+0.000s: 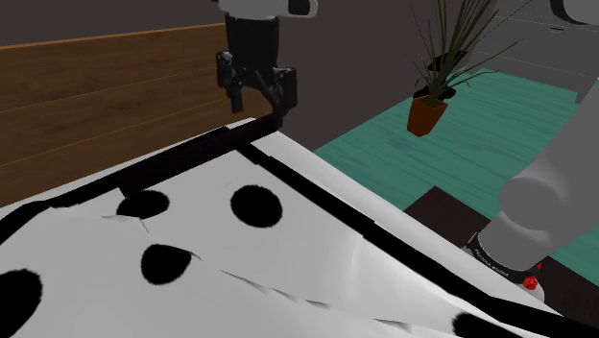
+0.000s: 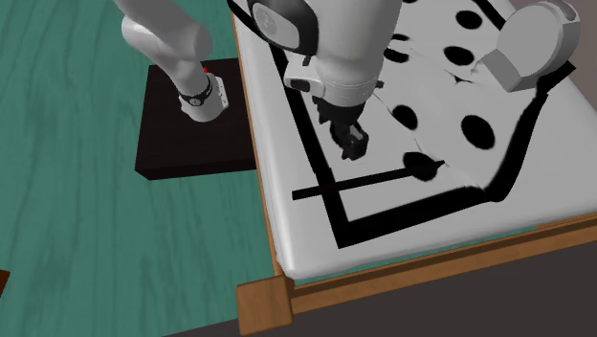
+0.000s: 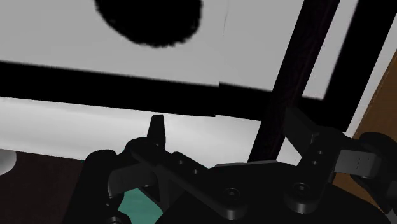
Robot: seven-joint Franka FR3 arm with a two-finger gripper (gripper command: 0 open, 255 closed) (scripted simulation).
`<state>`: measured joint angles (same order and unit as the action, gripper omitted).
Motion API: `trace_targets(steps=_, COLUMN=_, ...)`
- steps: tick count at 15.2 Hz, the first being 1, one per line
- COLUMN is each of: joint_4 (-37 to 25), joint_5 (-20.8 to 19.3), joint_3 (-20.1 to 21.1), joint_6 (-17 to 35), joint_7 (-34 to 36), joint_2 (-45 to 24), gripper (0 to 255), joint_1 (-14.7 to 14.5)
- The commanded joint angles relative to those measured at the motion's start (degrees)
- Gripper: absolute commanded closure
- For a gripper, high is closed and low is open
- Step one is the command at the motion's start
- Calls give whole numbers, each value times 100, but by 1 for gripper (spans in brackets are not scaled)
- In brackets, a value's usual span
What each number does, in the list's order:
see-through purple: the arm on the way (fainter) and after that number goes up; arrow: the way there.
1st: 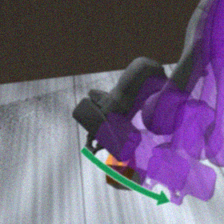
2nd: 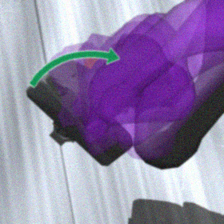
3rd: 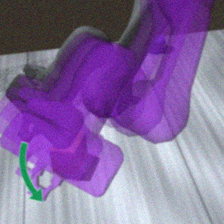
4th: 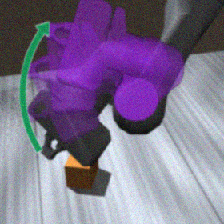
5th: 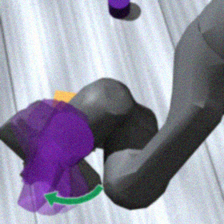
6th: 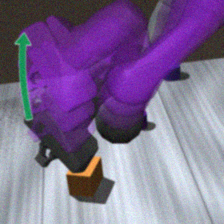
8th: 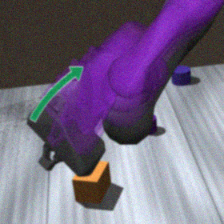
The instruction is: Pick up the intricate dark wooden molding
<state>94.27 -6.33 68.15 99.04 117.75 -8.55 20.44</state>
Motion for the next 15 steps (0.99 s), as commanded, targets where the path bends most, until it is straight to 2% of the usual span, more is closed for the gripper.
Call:
trace_targets(steps=1, joint_4=-602, joint_5=-869, joint_3=-197, joint_6=-193, joint_7=995, joint_2=-898, gripper=0, joint_1=-677)
trace_targets(steps=5, joint_4=-2140, joint_5=-1734, joint_3=-1028, joint_6=-775, joint_7=2035, joint_2=-2104, gripper=0, joint_1=-2119)
trace_targets(steps=6, joint_4=-2346, joint_5=-1809, joint_3=-1120, joint_6=-850, joint_7=2122, joint_2=-2232, gripper=0, joint_1=-2273)
trace_targets(steps=15, joint_4=-1605, joint_5=-1783, joint_3=-1097, joint_6=-222, joint_7=2178, joint_2=-2175, gripper=0, joint_1=-2006)
